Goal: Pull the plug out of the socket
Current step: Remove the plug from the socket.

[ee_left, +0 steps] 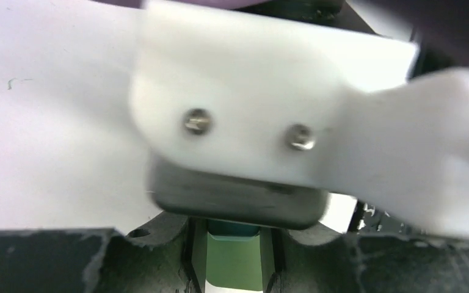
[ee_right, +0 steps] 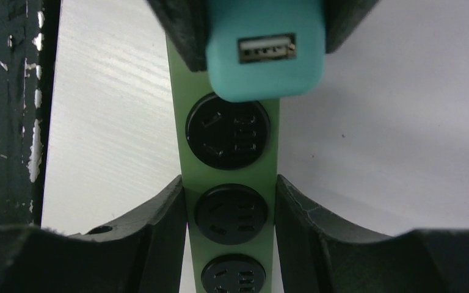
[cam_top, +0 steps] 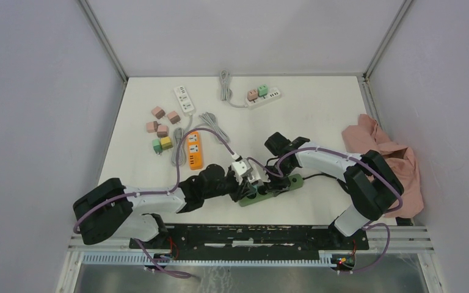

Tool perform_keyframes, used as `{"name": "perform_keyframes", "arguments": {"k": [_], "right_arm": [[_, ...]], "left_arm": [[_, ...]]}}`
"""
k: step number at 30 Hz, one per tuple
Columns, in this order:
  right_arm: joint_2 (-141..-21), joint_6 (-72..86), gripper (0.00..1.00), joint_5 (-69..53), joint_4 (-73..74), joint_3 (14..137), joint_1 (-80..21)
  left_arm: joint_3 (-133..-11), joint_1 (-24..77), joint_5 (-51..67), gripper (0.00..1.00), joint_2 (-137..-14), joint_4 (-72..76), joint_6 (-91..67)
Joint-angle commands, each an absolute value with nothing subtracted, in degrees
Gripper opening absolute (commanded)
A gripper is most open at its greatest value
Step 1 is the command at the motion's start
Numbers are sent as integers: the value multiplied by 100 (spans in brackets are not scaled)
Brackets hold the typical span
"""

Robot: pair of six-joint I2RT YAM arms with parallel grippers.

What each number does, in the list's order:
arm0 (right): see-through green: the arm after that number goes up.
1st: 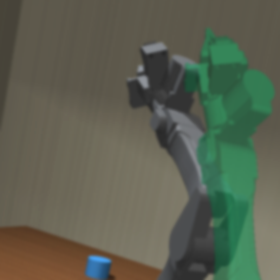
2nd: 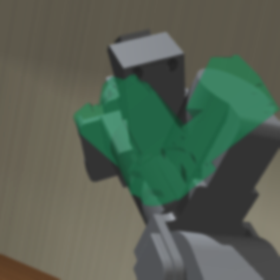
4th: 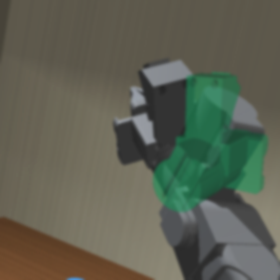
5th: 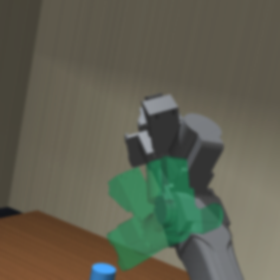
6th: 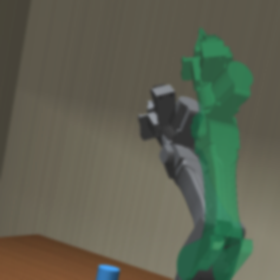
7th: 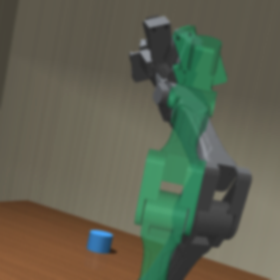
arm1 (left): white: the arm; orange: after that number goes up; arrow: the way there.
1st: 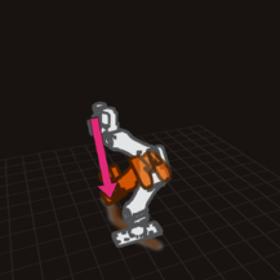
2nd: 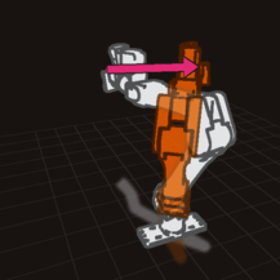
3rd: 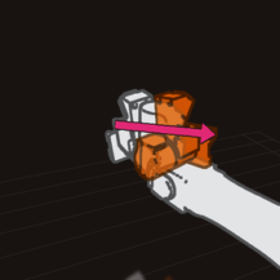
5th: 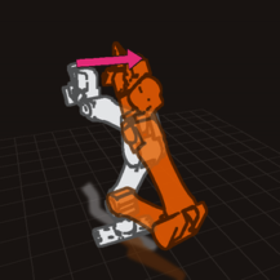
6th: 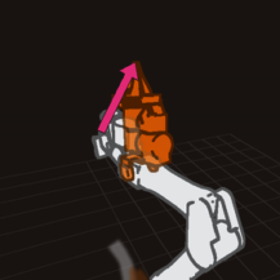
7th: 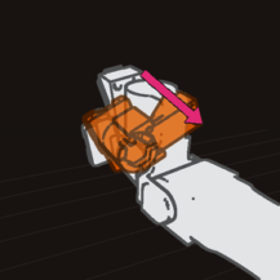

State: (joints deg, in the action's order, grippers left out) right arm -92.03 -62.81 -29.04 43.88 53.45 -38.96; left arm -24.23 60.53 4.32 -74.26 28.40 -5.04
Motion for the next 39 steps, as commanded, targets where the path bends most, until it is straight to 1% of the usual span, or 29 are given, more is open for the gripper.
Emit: {"name": "perform_keyframes", "arguments": {"k": [1, 3, 5, 8, 10, 17, 22, 23, 25, 29, 36, 39], "right_arm": [[-9244, -6132, 0, -2224, 4533, 5507, -3935], [-9260, -6155, 1, -2224, 4580, 5536, -3899], [-9253, -6169, 1, -2224, 4611, 5546, -3866], [-9266, -6174, 2, -2224, 4642, 5561, -3815], [-9277, -6178, 3, -2232, 4671, 5588, -3784], [-9320, -6175, 4, -2259, 4717, 5607, -3736], [-9345, -6165, 8, -2332, 4768, 5642, -3721], [-9343, -6167, 12, -2345, 4780, 5647, -3718], [-9344, -6169, 16, -2349, 4786, 5644, -3722], [-9343, -6153, 22, -2289, 4751, 5643, -3689], [-9310, -6179, 36, -2310, 4781, 5652, -3602], [-9279, -6186, 46, -2348, 4794, 5643, -3565]], "left_arm": [[-2430, 5384, 1558, 3, -7502, 4211, -1599], [-2483, 5353, 1621, 3, -7573, 4229, -1582], [-2591, 5374, 1437, 3, -7618, 4009, -1443], [-2757, 5678, 676, 3, -7537, 3455, -846], [-2764, 5831, 393, 3, -7467, 3417, -650], [-2717, 5841, 388, 3, -7468, 3572, -710], [-2685, 5827, 580, 3, -7629, 3717, -743], [-2692, 5828, 613, 3, -7743, 3759, -756], [-2697, 5828, 651, 3, -7879, 3893, -776], [-2710, 5833, 694, 3, -8050, 4080, -789], [-2751, 5827, 716, 3, -8240, 4091, -595], [-2764, 5829, 803, 3, -8360, 4194, -612]]}}
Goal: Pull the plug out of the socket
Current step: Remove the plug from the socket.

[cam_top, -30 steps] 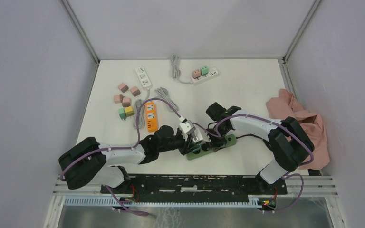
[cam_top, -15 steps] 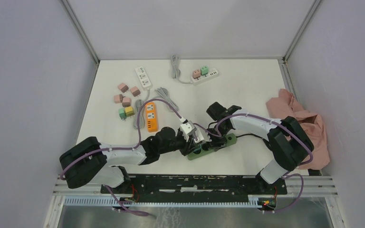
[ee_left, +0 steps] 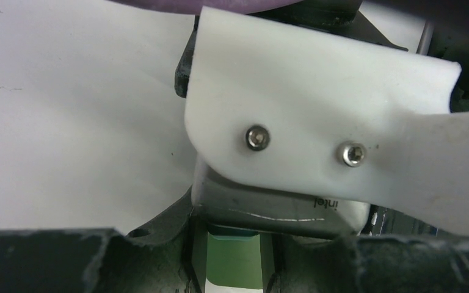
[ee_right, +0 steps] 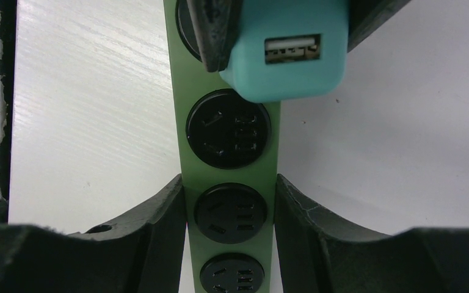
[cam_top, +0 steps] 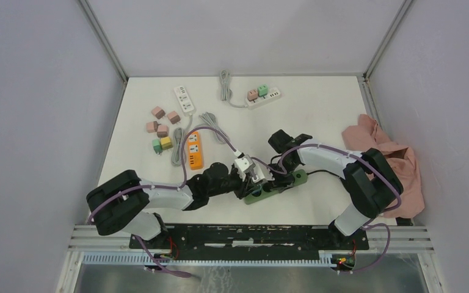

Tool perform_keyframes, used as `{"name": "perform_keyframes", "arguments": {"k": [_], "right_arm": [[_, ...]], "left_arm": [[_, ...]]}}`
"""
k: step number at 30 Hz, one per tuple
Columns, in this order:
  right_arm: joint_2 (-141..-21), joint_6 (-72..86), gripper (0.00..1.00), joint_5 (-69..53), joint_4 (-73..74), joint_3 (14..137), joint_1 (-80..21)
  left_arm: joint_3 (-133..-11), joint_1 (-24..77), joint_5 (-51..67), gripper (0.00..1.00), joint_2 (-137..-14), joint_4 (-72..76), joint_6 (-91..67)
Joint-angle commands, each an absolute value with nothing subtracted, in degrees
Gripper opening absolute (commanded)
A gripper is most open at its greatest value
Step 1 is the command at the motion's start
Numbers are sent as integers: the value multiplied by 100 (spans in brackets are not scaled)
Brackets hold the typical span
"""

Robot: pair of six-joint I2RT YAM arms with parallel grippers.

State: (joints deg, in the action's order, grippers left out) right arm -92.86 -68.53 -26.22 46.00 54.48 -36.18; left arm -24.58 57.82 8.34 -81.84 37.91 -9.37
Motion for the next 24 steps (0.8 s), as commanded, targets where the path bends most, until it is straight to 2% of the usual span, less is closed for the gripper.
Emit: {"name": "perform_keyframes", "arguments": {"k": [1, 8, 9, 10, 11, 19, 24], "right_arm": [[-9264, -6195, 49, -2373, 4803, 5643, -3555], [-9077, -6294, 77, -2660, 4889, 5600, -3461], [-9037, -6293, 84, -2692, 4884, 5589, -3440], [-8996, -6301, 97, -2721, 4884, 5580, -3419], [-8960, -6293, 100, -2755, 4892, 5569, -3368], [-8570, -6193, 100, -3484, 5035, 5664, -2965], [-8401, -6245, 100, -4151, 5067, 5622, -2882]], "left_arm": [[-2768, 5827, 817, 3, -8388, 4231, -621], [-2849, 5827, 900, 3, -8614, 4254, -617], [-2851, 5833, 910, 3, -8627, 4262, -622], [-2856, 5828, 921, 3, -8634, 4267, -624], [-2843, 5827, 918, 3, -8651, 4278, -622], [-2919, 5827, 1127, 6, -8736, 4303, -611], [-3029, 5827, 1176, 33, -8849, 4297, -710]]}}
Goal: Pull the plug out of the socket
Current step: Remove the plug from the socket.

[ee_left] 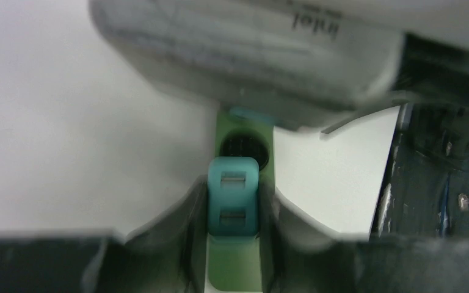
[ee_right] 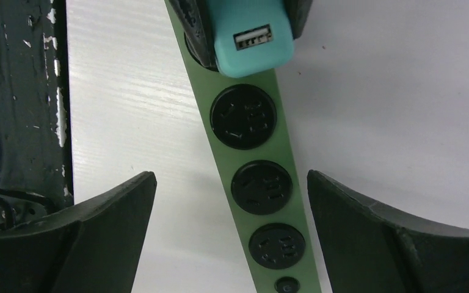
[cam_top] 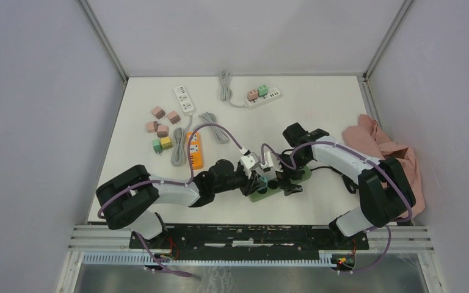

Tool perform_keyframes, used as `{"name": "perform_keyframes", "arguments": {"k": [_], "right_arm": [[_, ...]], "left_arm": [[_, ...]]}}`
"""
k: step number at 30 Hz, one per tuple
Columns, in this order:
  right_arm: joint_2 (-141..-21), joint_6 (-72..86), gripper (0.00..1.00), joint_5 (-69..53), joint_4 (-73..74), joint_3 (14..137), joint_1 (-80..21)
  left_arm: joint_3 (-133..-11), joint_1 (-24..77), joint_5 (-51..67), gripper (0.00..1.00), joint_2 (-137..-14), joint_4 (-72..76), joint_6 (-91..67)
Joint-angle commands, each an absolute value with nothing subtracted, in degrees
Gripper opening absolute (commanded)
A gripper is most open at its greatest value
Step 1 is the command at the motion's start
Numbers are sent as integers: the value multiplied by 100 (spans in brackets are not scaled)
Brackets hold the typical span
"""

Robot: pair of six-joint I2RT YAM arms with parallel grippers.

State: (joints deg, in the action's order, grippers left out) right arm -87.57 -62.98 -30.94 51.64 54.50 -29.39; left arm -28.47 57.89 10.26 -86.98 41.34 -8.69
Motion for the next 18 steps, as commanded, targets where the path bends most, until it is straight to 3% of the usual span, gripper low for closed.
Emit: {"name": "perform_keyframes", "arguments": {"k": [1, 4, 8, 18], "right_arm": [[-8405, -6259, 100, -4284, 5084, 5619, -2876], [-8439, -6276, 100, -4478, 5092, 5638, -2859], [-8467, -6160, 100, -4801, 4957, 5607, -2860], [-8188, -4937, 100, -5300, 3383, 5183, -2989]], "left_arm": [[-3026, 5830, 1162, 39, -8858, 4298, -738], [-3011, 5832, 1126, 53, -8824, 4308, -775], [-2896, 5830, 1027, 63, -8606, 4317, -783], [-1751, 5833, 555, 78, -6874, 4085, -594]]}}
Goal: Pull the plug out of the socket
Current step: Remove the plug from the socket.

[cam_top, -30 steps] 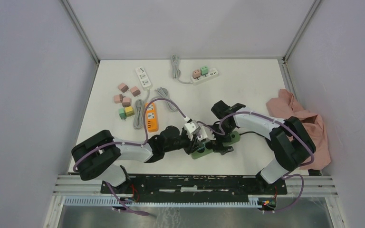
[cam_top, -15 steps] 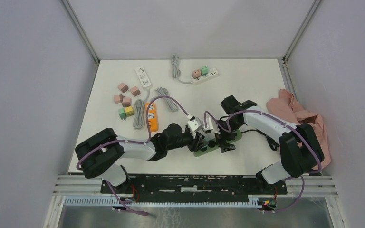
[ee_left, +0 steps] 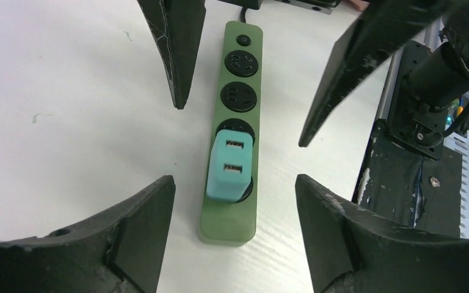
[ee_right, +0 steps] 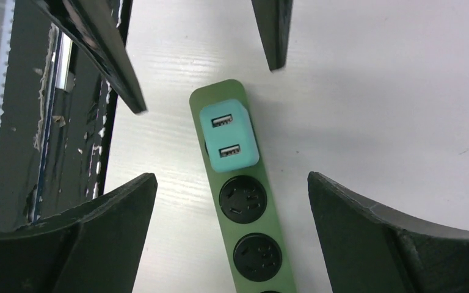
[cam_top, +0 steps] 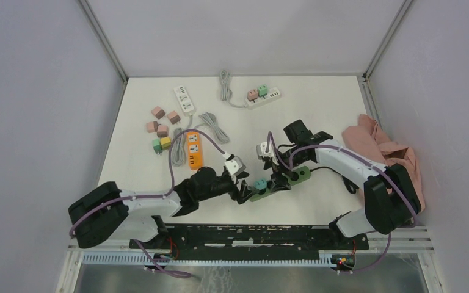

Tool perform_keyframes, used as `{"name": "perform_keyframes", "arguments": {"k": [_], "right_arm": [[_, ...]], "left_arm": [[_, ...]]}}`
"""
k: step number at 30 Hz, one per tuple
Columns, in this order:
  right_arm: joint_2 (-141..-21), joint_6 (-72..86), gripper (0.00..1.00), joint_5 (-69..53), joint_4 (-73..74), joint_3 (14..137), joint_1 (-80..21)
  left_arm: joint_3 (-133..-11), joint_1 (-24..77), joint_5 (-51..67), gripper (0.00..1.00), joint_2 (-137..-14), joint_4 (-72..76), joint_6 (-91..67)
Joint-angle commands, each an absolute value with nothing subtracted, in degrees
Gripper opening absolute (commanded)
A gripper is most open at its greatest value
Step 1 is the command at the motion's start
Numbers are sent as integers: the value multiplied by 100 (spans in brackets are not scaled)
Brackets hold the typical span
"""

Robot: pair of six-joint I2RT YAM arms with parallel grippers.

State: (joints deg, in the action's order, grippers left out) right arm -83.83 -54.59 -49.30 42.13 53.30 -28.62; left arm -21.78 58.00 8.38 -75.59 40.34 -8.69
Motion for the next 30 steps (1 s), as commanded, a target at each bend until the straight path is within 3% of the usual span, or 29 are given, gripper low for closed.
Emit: {"name": "perform_keyframes", "arguments": {"k": [1, 7, 10, 16, 18, 26, 30], "right_arm": [[-8194, -4899, 100, -5221, 3254, 5132, -3059], [-8322, -4803, 92, -4674, 2778, 5028, -3544], [-8319, -4782, 85, -4504, 2630, 4961, -3644], [-8418, -4893, 55, -4416, 2708, 4999, -3771], [-8430, -4962, 50, -4379, 2773, 5006, -3829], [-8590, -5155, 46, -4118, 3081, 5192, -3967], [-8596, -5220, 35, -4088, 3139, 5193, -4012]], "left_arm": [[-1593, 5829, 573, 81, -6737, 4137, -549], [-748, 5842, 957, 90, -6969, 5193, -32], [-752, 5872, 879, 89, -7495, 5789, 126], [-1053, 6082, 661, 90, -8362, 6348, 551], [-1083, 6103, 595, 90, -8588, 6569, 604], [-1374, 6167, 744, 86, -9703, 7316, 429], [-1404, 6169, 625, 80, -10032, 7659, 363]]}}
